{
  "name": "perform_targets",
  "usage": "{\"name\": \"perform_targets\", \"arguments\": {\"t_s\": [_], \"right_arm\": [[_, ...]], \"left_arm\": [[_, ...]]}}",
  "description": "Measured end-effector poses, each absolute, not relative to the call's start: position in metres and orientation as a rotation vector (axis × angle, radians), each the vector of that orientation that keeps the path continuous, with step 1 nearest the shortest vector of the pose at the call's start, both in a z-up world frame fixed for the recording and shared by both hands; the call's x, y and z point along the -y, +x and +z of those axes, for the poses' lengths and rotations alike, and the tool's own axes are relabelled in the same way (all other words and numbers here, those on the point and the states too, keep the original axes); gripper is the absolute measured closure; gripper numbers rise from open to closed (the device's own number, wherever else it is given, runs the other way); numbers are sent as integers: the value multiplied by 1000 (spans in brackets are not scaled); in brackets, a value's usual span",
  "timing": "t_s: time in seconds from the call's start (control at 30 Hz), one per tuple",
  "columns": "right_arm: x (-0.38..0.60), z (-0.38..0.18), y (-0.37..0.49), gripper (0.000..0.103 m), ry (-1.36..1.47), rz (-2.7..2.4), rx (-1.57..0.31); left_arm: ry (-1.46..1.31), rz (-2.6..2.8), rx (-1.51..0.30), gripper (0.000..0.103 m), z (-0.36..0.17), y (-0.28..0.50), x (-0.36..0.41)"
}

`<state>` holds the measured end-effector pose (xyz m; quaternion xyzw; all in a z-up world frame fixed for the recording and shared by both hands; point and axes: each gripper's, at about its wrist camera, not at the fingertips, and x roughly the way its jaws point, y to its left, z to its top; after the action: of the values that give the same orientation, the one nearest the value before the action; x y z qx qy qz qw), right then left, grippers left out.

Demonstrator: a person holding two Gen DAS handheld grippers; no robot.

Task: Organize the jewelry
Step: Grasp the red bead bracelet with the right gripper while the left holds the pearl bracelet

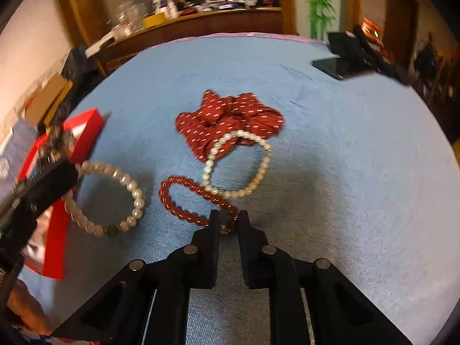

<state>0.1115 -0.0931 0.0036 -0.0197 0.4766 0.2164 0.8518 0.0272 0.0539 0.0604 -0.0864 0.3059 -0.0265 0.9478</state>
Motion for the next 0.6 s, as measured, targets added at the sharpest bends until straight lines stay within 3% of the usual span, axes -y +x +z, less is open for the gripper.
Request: {"name": "perform_targets", "arguments": {"t_s": [0.2,0.5,0.6], "right_arm": [[121,17,120,103,143,489,-994],[89,6,116,102,-35,475,-975],[85,1,118,95,-58,475,-976]], "left_arm": [[-182,-47,-614,94,61,27,-56],[-180,-52,-624,94,59,26,-54],[-180,-57,-632,94,57,27,-53]]}}
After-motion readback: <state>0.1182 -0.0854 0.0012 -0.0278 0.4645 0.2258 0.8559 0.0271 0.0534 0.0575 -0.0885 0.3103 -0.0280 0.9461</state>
